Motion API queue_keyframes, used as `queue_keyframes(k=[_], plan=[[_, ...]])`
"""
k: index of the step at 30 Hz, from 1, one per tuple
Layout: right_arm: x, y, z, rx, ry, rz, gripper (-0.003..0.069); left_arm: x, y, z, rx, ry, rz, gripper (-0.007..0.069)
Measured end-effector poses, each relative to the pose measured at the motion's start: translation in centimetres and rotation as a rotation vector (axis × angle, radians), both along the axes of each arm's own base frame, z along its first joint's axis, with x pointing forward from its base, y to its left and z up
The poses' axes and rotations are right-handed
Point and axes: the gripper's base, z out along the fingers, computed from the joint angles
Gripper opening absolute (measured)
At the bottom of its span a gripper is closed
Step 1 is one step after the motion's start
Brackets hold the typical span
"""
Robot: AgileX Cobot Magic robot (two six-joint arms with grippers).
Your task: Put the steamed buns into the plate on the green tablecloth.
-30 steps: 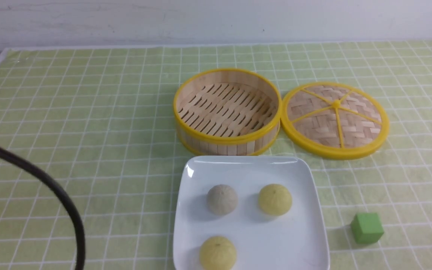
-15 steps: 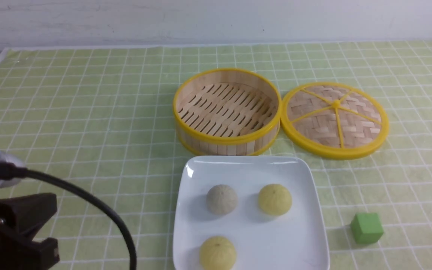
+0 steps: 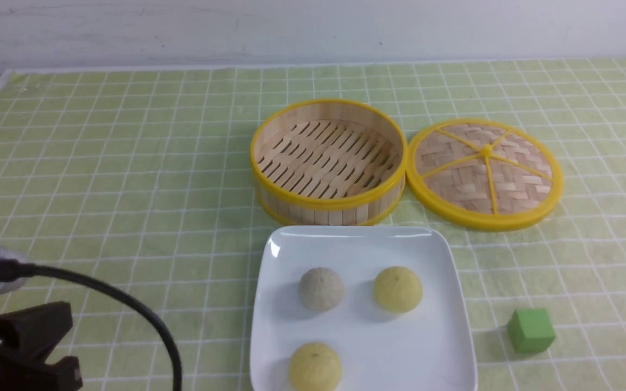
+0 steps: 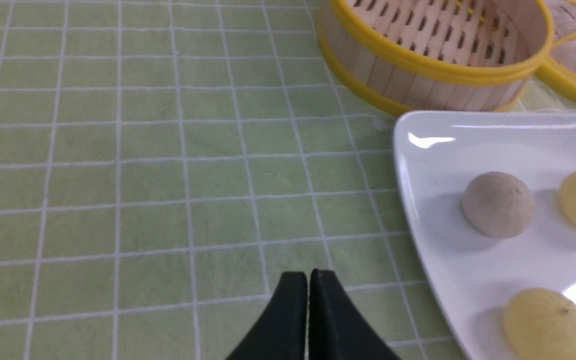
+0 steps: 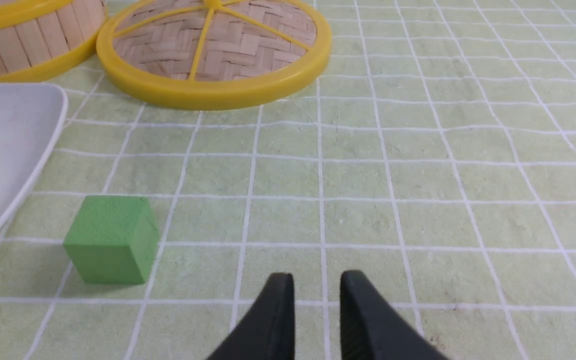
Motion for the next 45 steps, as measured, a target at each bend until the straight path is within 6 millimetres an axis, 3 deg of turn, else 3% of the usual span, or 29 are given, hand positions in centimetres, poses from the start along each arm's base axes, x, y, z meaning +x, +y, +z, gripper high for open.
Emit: queue_keyframes(k=[2, 7, 15, 45], plan=[[0.0, 0.0, 0.0, 0.0, 0.0, 0.0, 0.0166, -0.2, 0.4, -0.6, 0.0, -0.007, 0.03, 0.0034], [0.0, 0.0, 0.0, 0.0, 0.0, 0.0, 0.0174, -2.1, 2.5, -5.0, 0.067, -0.081, 0.17, 0.0036], [0.0, 0.0, 0.0, 0.0, 0.001, 0.0, 0.0184, -3.7, 3.6, -9.2, 0.098, -0.151, 0.316, 0.0046], [0.0, 0.0, 0.0, 0.0, 0.001, 0.0, 0.0213, -4.0, 3.1, -9.1, 0.108, -0.204, 0.212, 0.0074]])
